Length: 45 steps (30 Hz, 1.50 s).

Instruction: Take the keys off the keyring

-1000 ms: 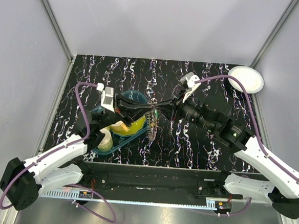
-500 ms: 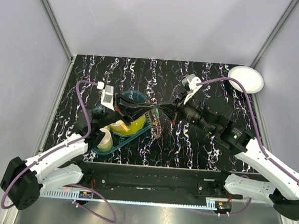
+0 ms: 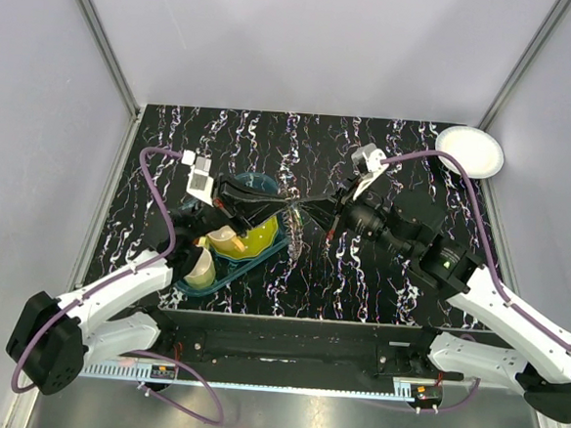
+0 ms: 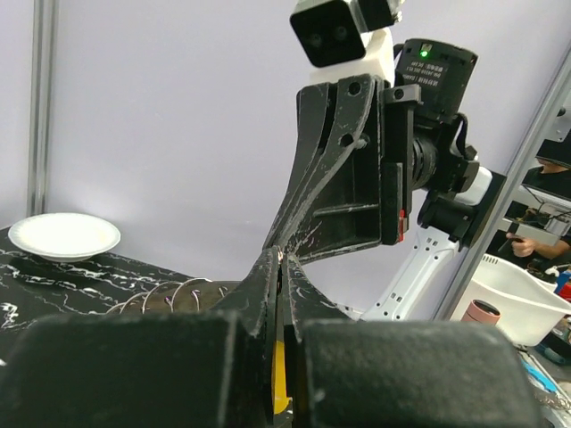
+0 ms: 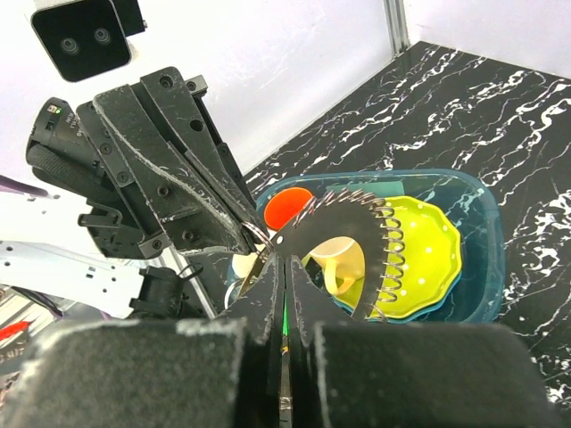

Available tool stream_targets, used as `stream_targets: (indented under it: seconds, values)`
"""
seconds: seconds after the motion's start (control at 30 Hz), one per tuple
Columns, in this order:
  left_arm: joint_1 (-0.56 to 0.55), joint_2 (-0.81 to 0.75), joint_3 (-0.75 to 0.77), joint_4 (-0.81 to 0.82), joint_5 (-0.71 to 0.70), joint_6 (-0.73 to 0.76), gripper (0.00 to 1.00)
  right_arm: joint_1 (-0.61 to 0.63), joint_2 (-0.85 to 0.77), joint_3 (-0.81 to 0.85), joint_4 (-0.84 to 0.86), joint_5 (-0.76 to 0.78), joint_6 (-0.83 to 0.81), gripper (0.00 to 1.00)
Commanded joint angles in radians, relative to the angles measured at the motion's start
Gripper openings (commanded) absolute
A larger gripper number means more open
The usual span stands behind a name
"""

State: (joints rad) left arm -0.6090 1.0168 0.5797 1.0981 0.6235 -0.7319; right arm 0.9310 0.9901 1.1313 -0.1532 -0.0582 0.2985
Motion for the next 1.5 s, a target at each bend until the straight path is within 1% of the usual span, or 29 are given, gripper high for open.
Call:
stream_targets:
  seconds: [0.0, 0.2, 0.33, 0.43, 0.7, 0.93, 1.13, 1.2, 1.3, 1.43, 1.47]
  values:
    - [0.009, 0.008, 0.023, 0.269, 0.012, -0.069, 0.00, 0.003, -0.013, -0.041, 0.033, 0.006, 0.048, 0.00]
    - [0.014, 0.025, 0.028, 0.328, 0.013, -0.103, 0.00, 0.003, -0.019, -0.082, 0.122, -0.025, 0.105, 0.00]
    - [0.015, 0.026, 0.026, 0.355, 0.013, -0.113, 0.00, 0.002, -0.027, -0.128, 0.227, -0.028, 0.155, 0.00]
    - [0.015, 0.022, 0.032, 0.364, 0.018, -0.115, 0.00, 0.003, -0.028, -0.149, 0.268, -0.031, 0.191, 0.00]
    - [0.023, 0.026, 0.039, 0.368, 0.035, -0.121, 0.00, 0.003, -0.025, -0.185, 0.323, 0.000, 0.257, 0.00]
    - [0.026, 0.040, 0.037, 0.398, 0.047, -0.130, 0.00, 0.003, -0.061, -0.234, 0.323, 0.099, 0.310, 0.01]
    - [0.026, 0.055, 0.042, 0.430, 0.061, -0.144, 0.00, 0.002, -0.030, -0.242, 0.352, 0.074, 0.338, 0.01]
    - [0.029, 0.055, 0.043, 0.430, 0.065, -0.144, 0.00, 0.003, -0.030, -0.255, 0.363, 0.080, 0.353, 0.04]
    - [0.035, 0.051, 0.040, 0.428, 0.067, -0.150, 0.00, 0.003, -0.045, -0.275, 0.356, 0.127, 0.378, 0.13]
    - [0.040, 0.055, 0.028, 0.431, 0.079, -0.149, 0.00, 0.002, -0.059, -0.289, 0.339, 0.193, 0.370, 0.15]
    - [0.040, 0.062, 0.026, 0.440, 0.078, -0.150, 0.00, 0.000, -0.059, -0.288, 0.336, 0.196, 0.367, 0.13]
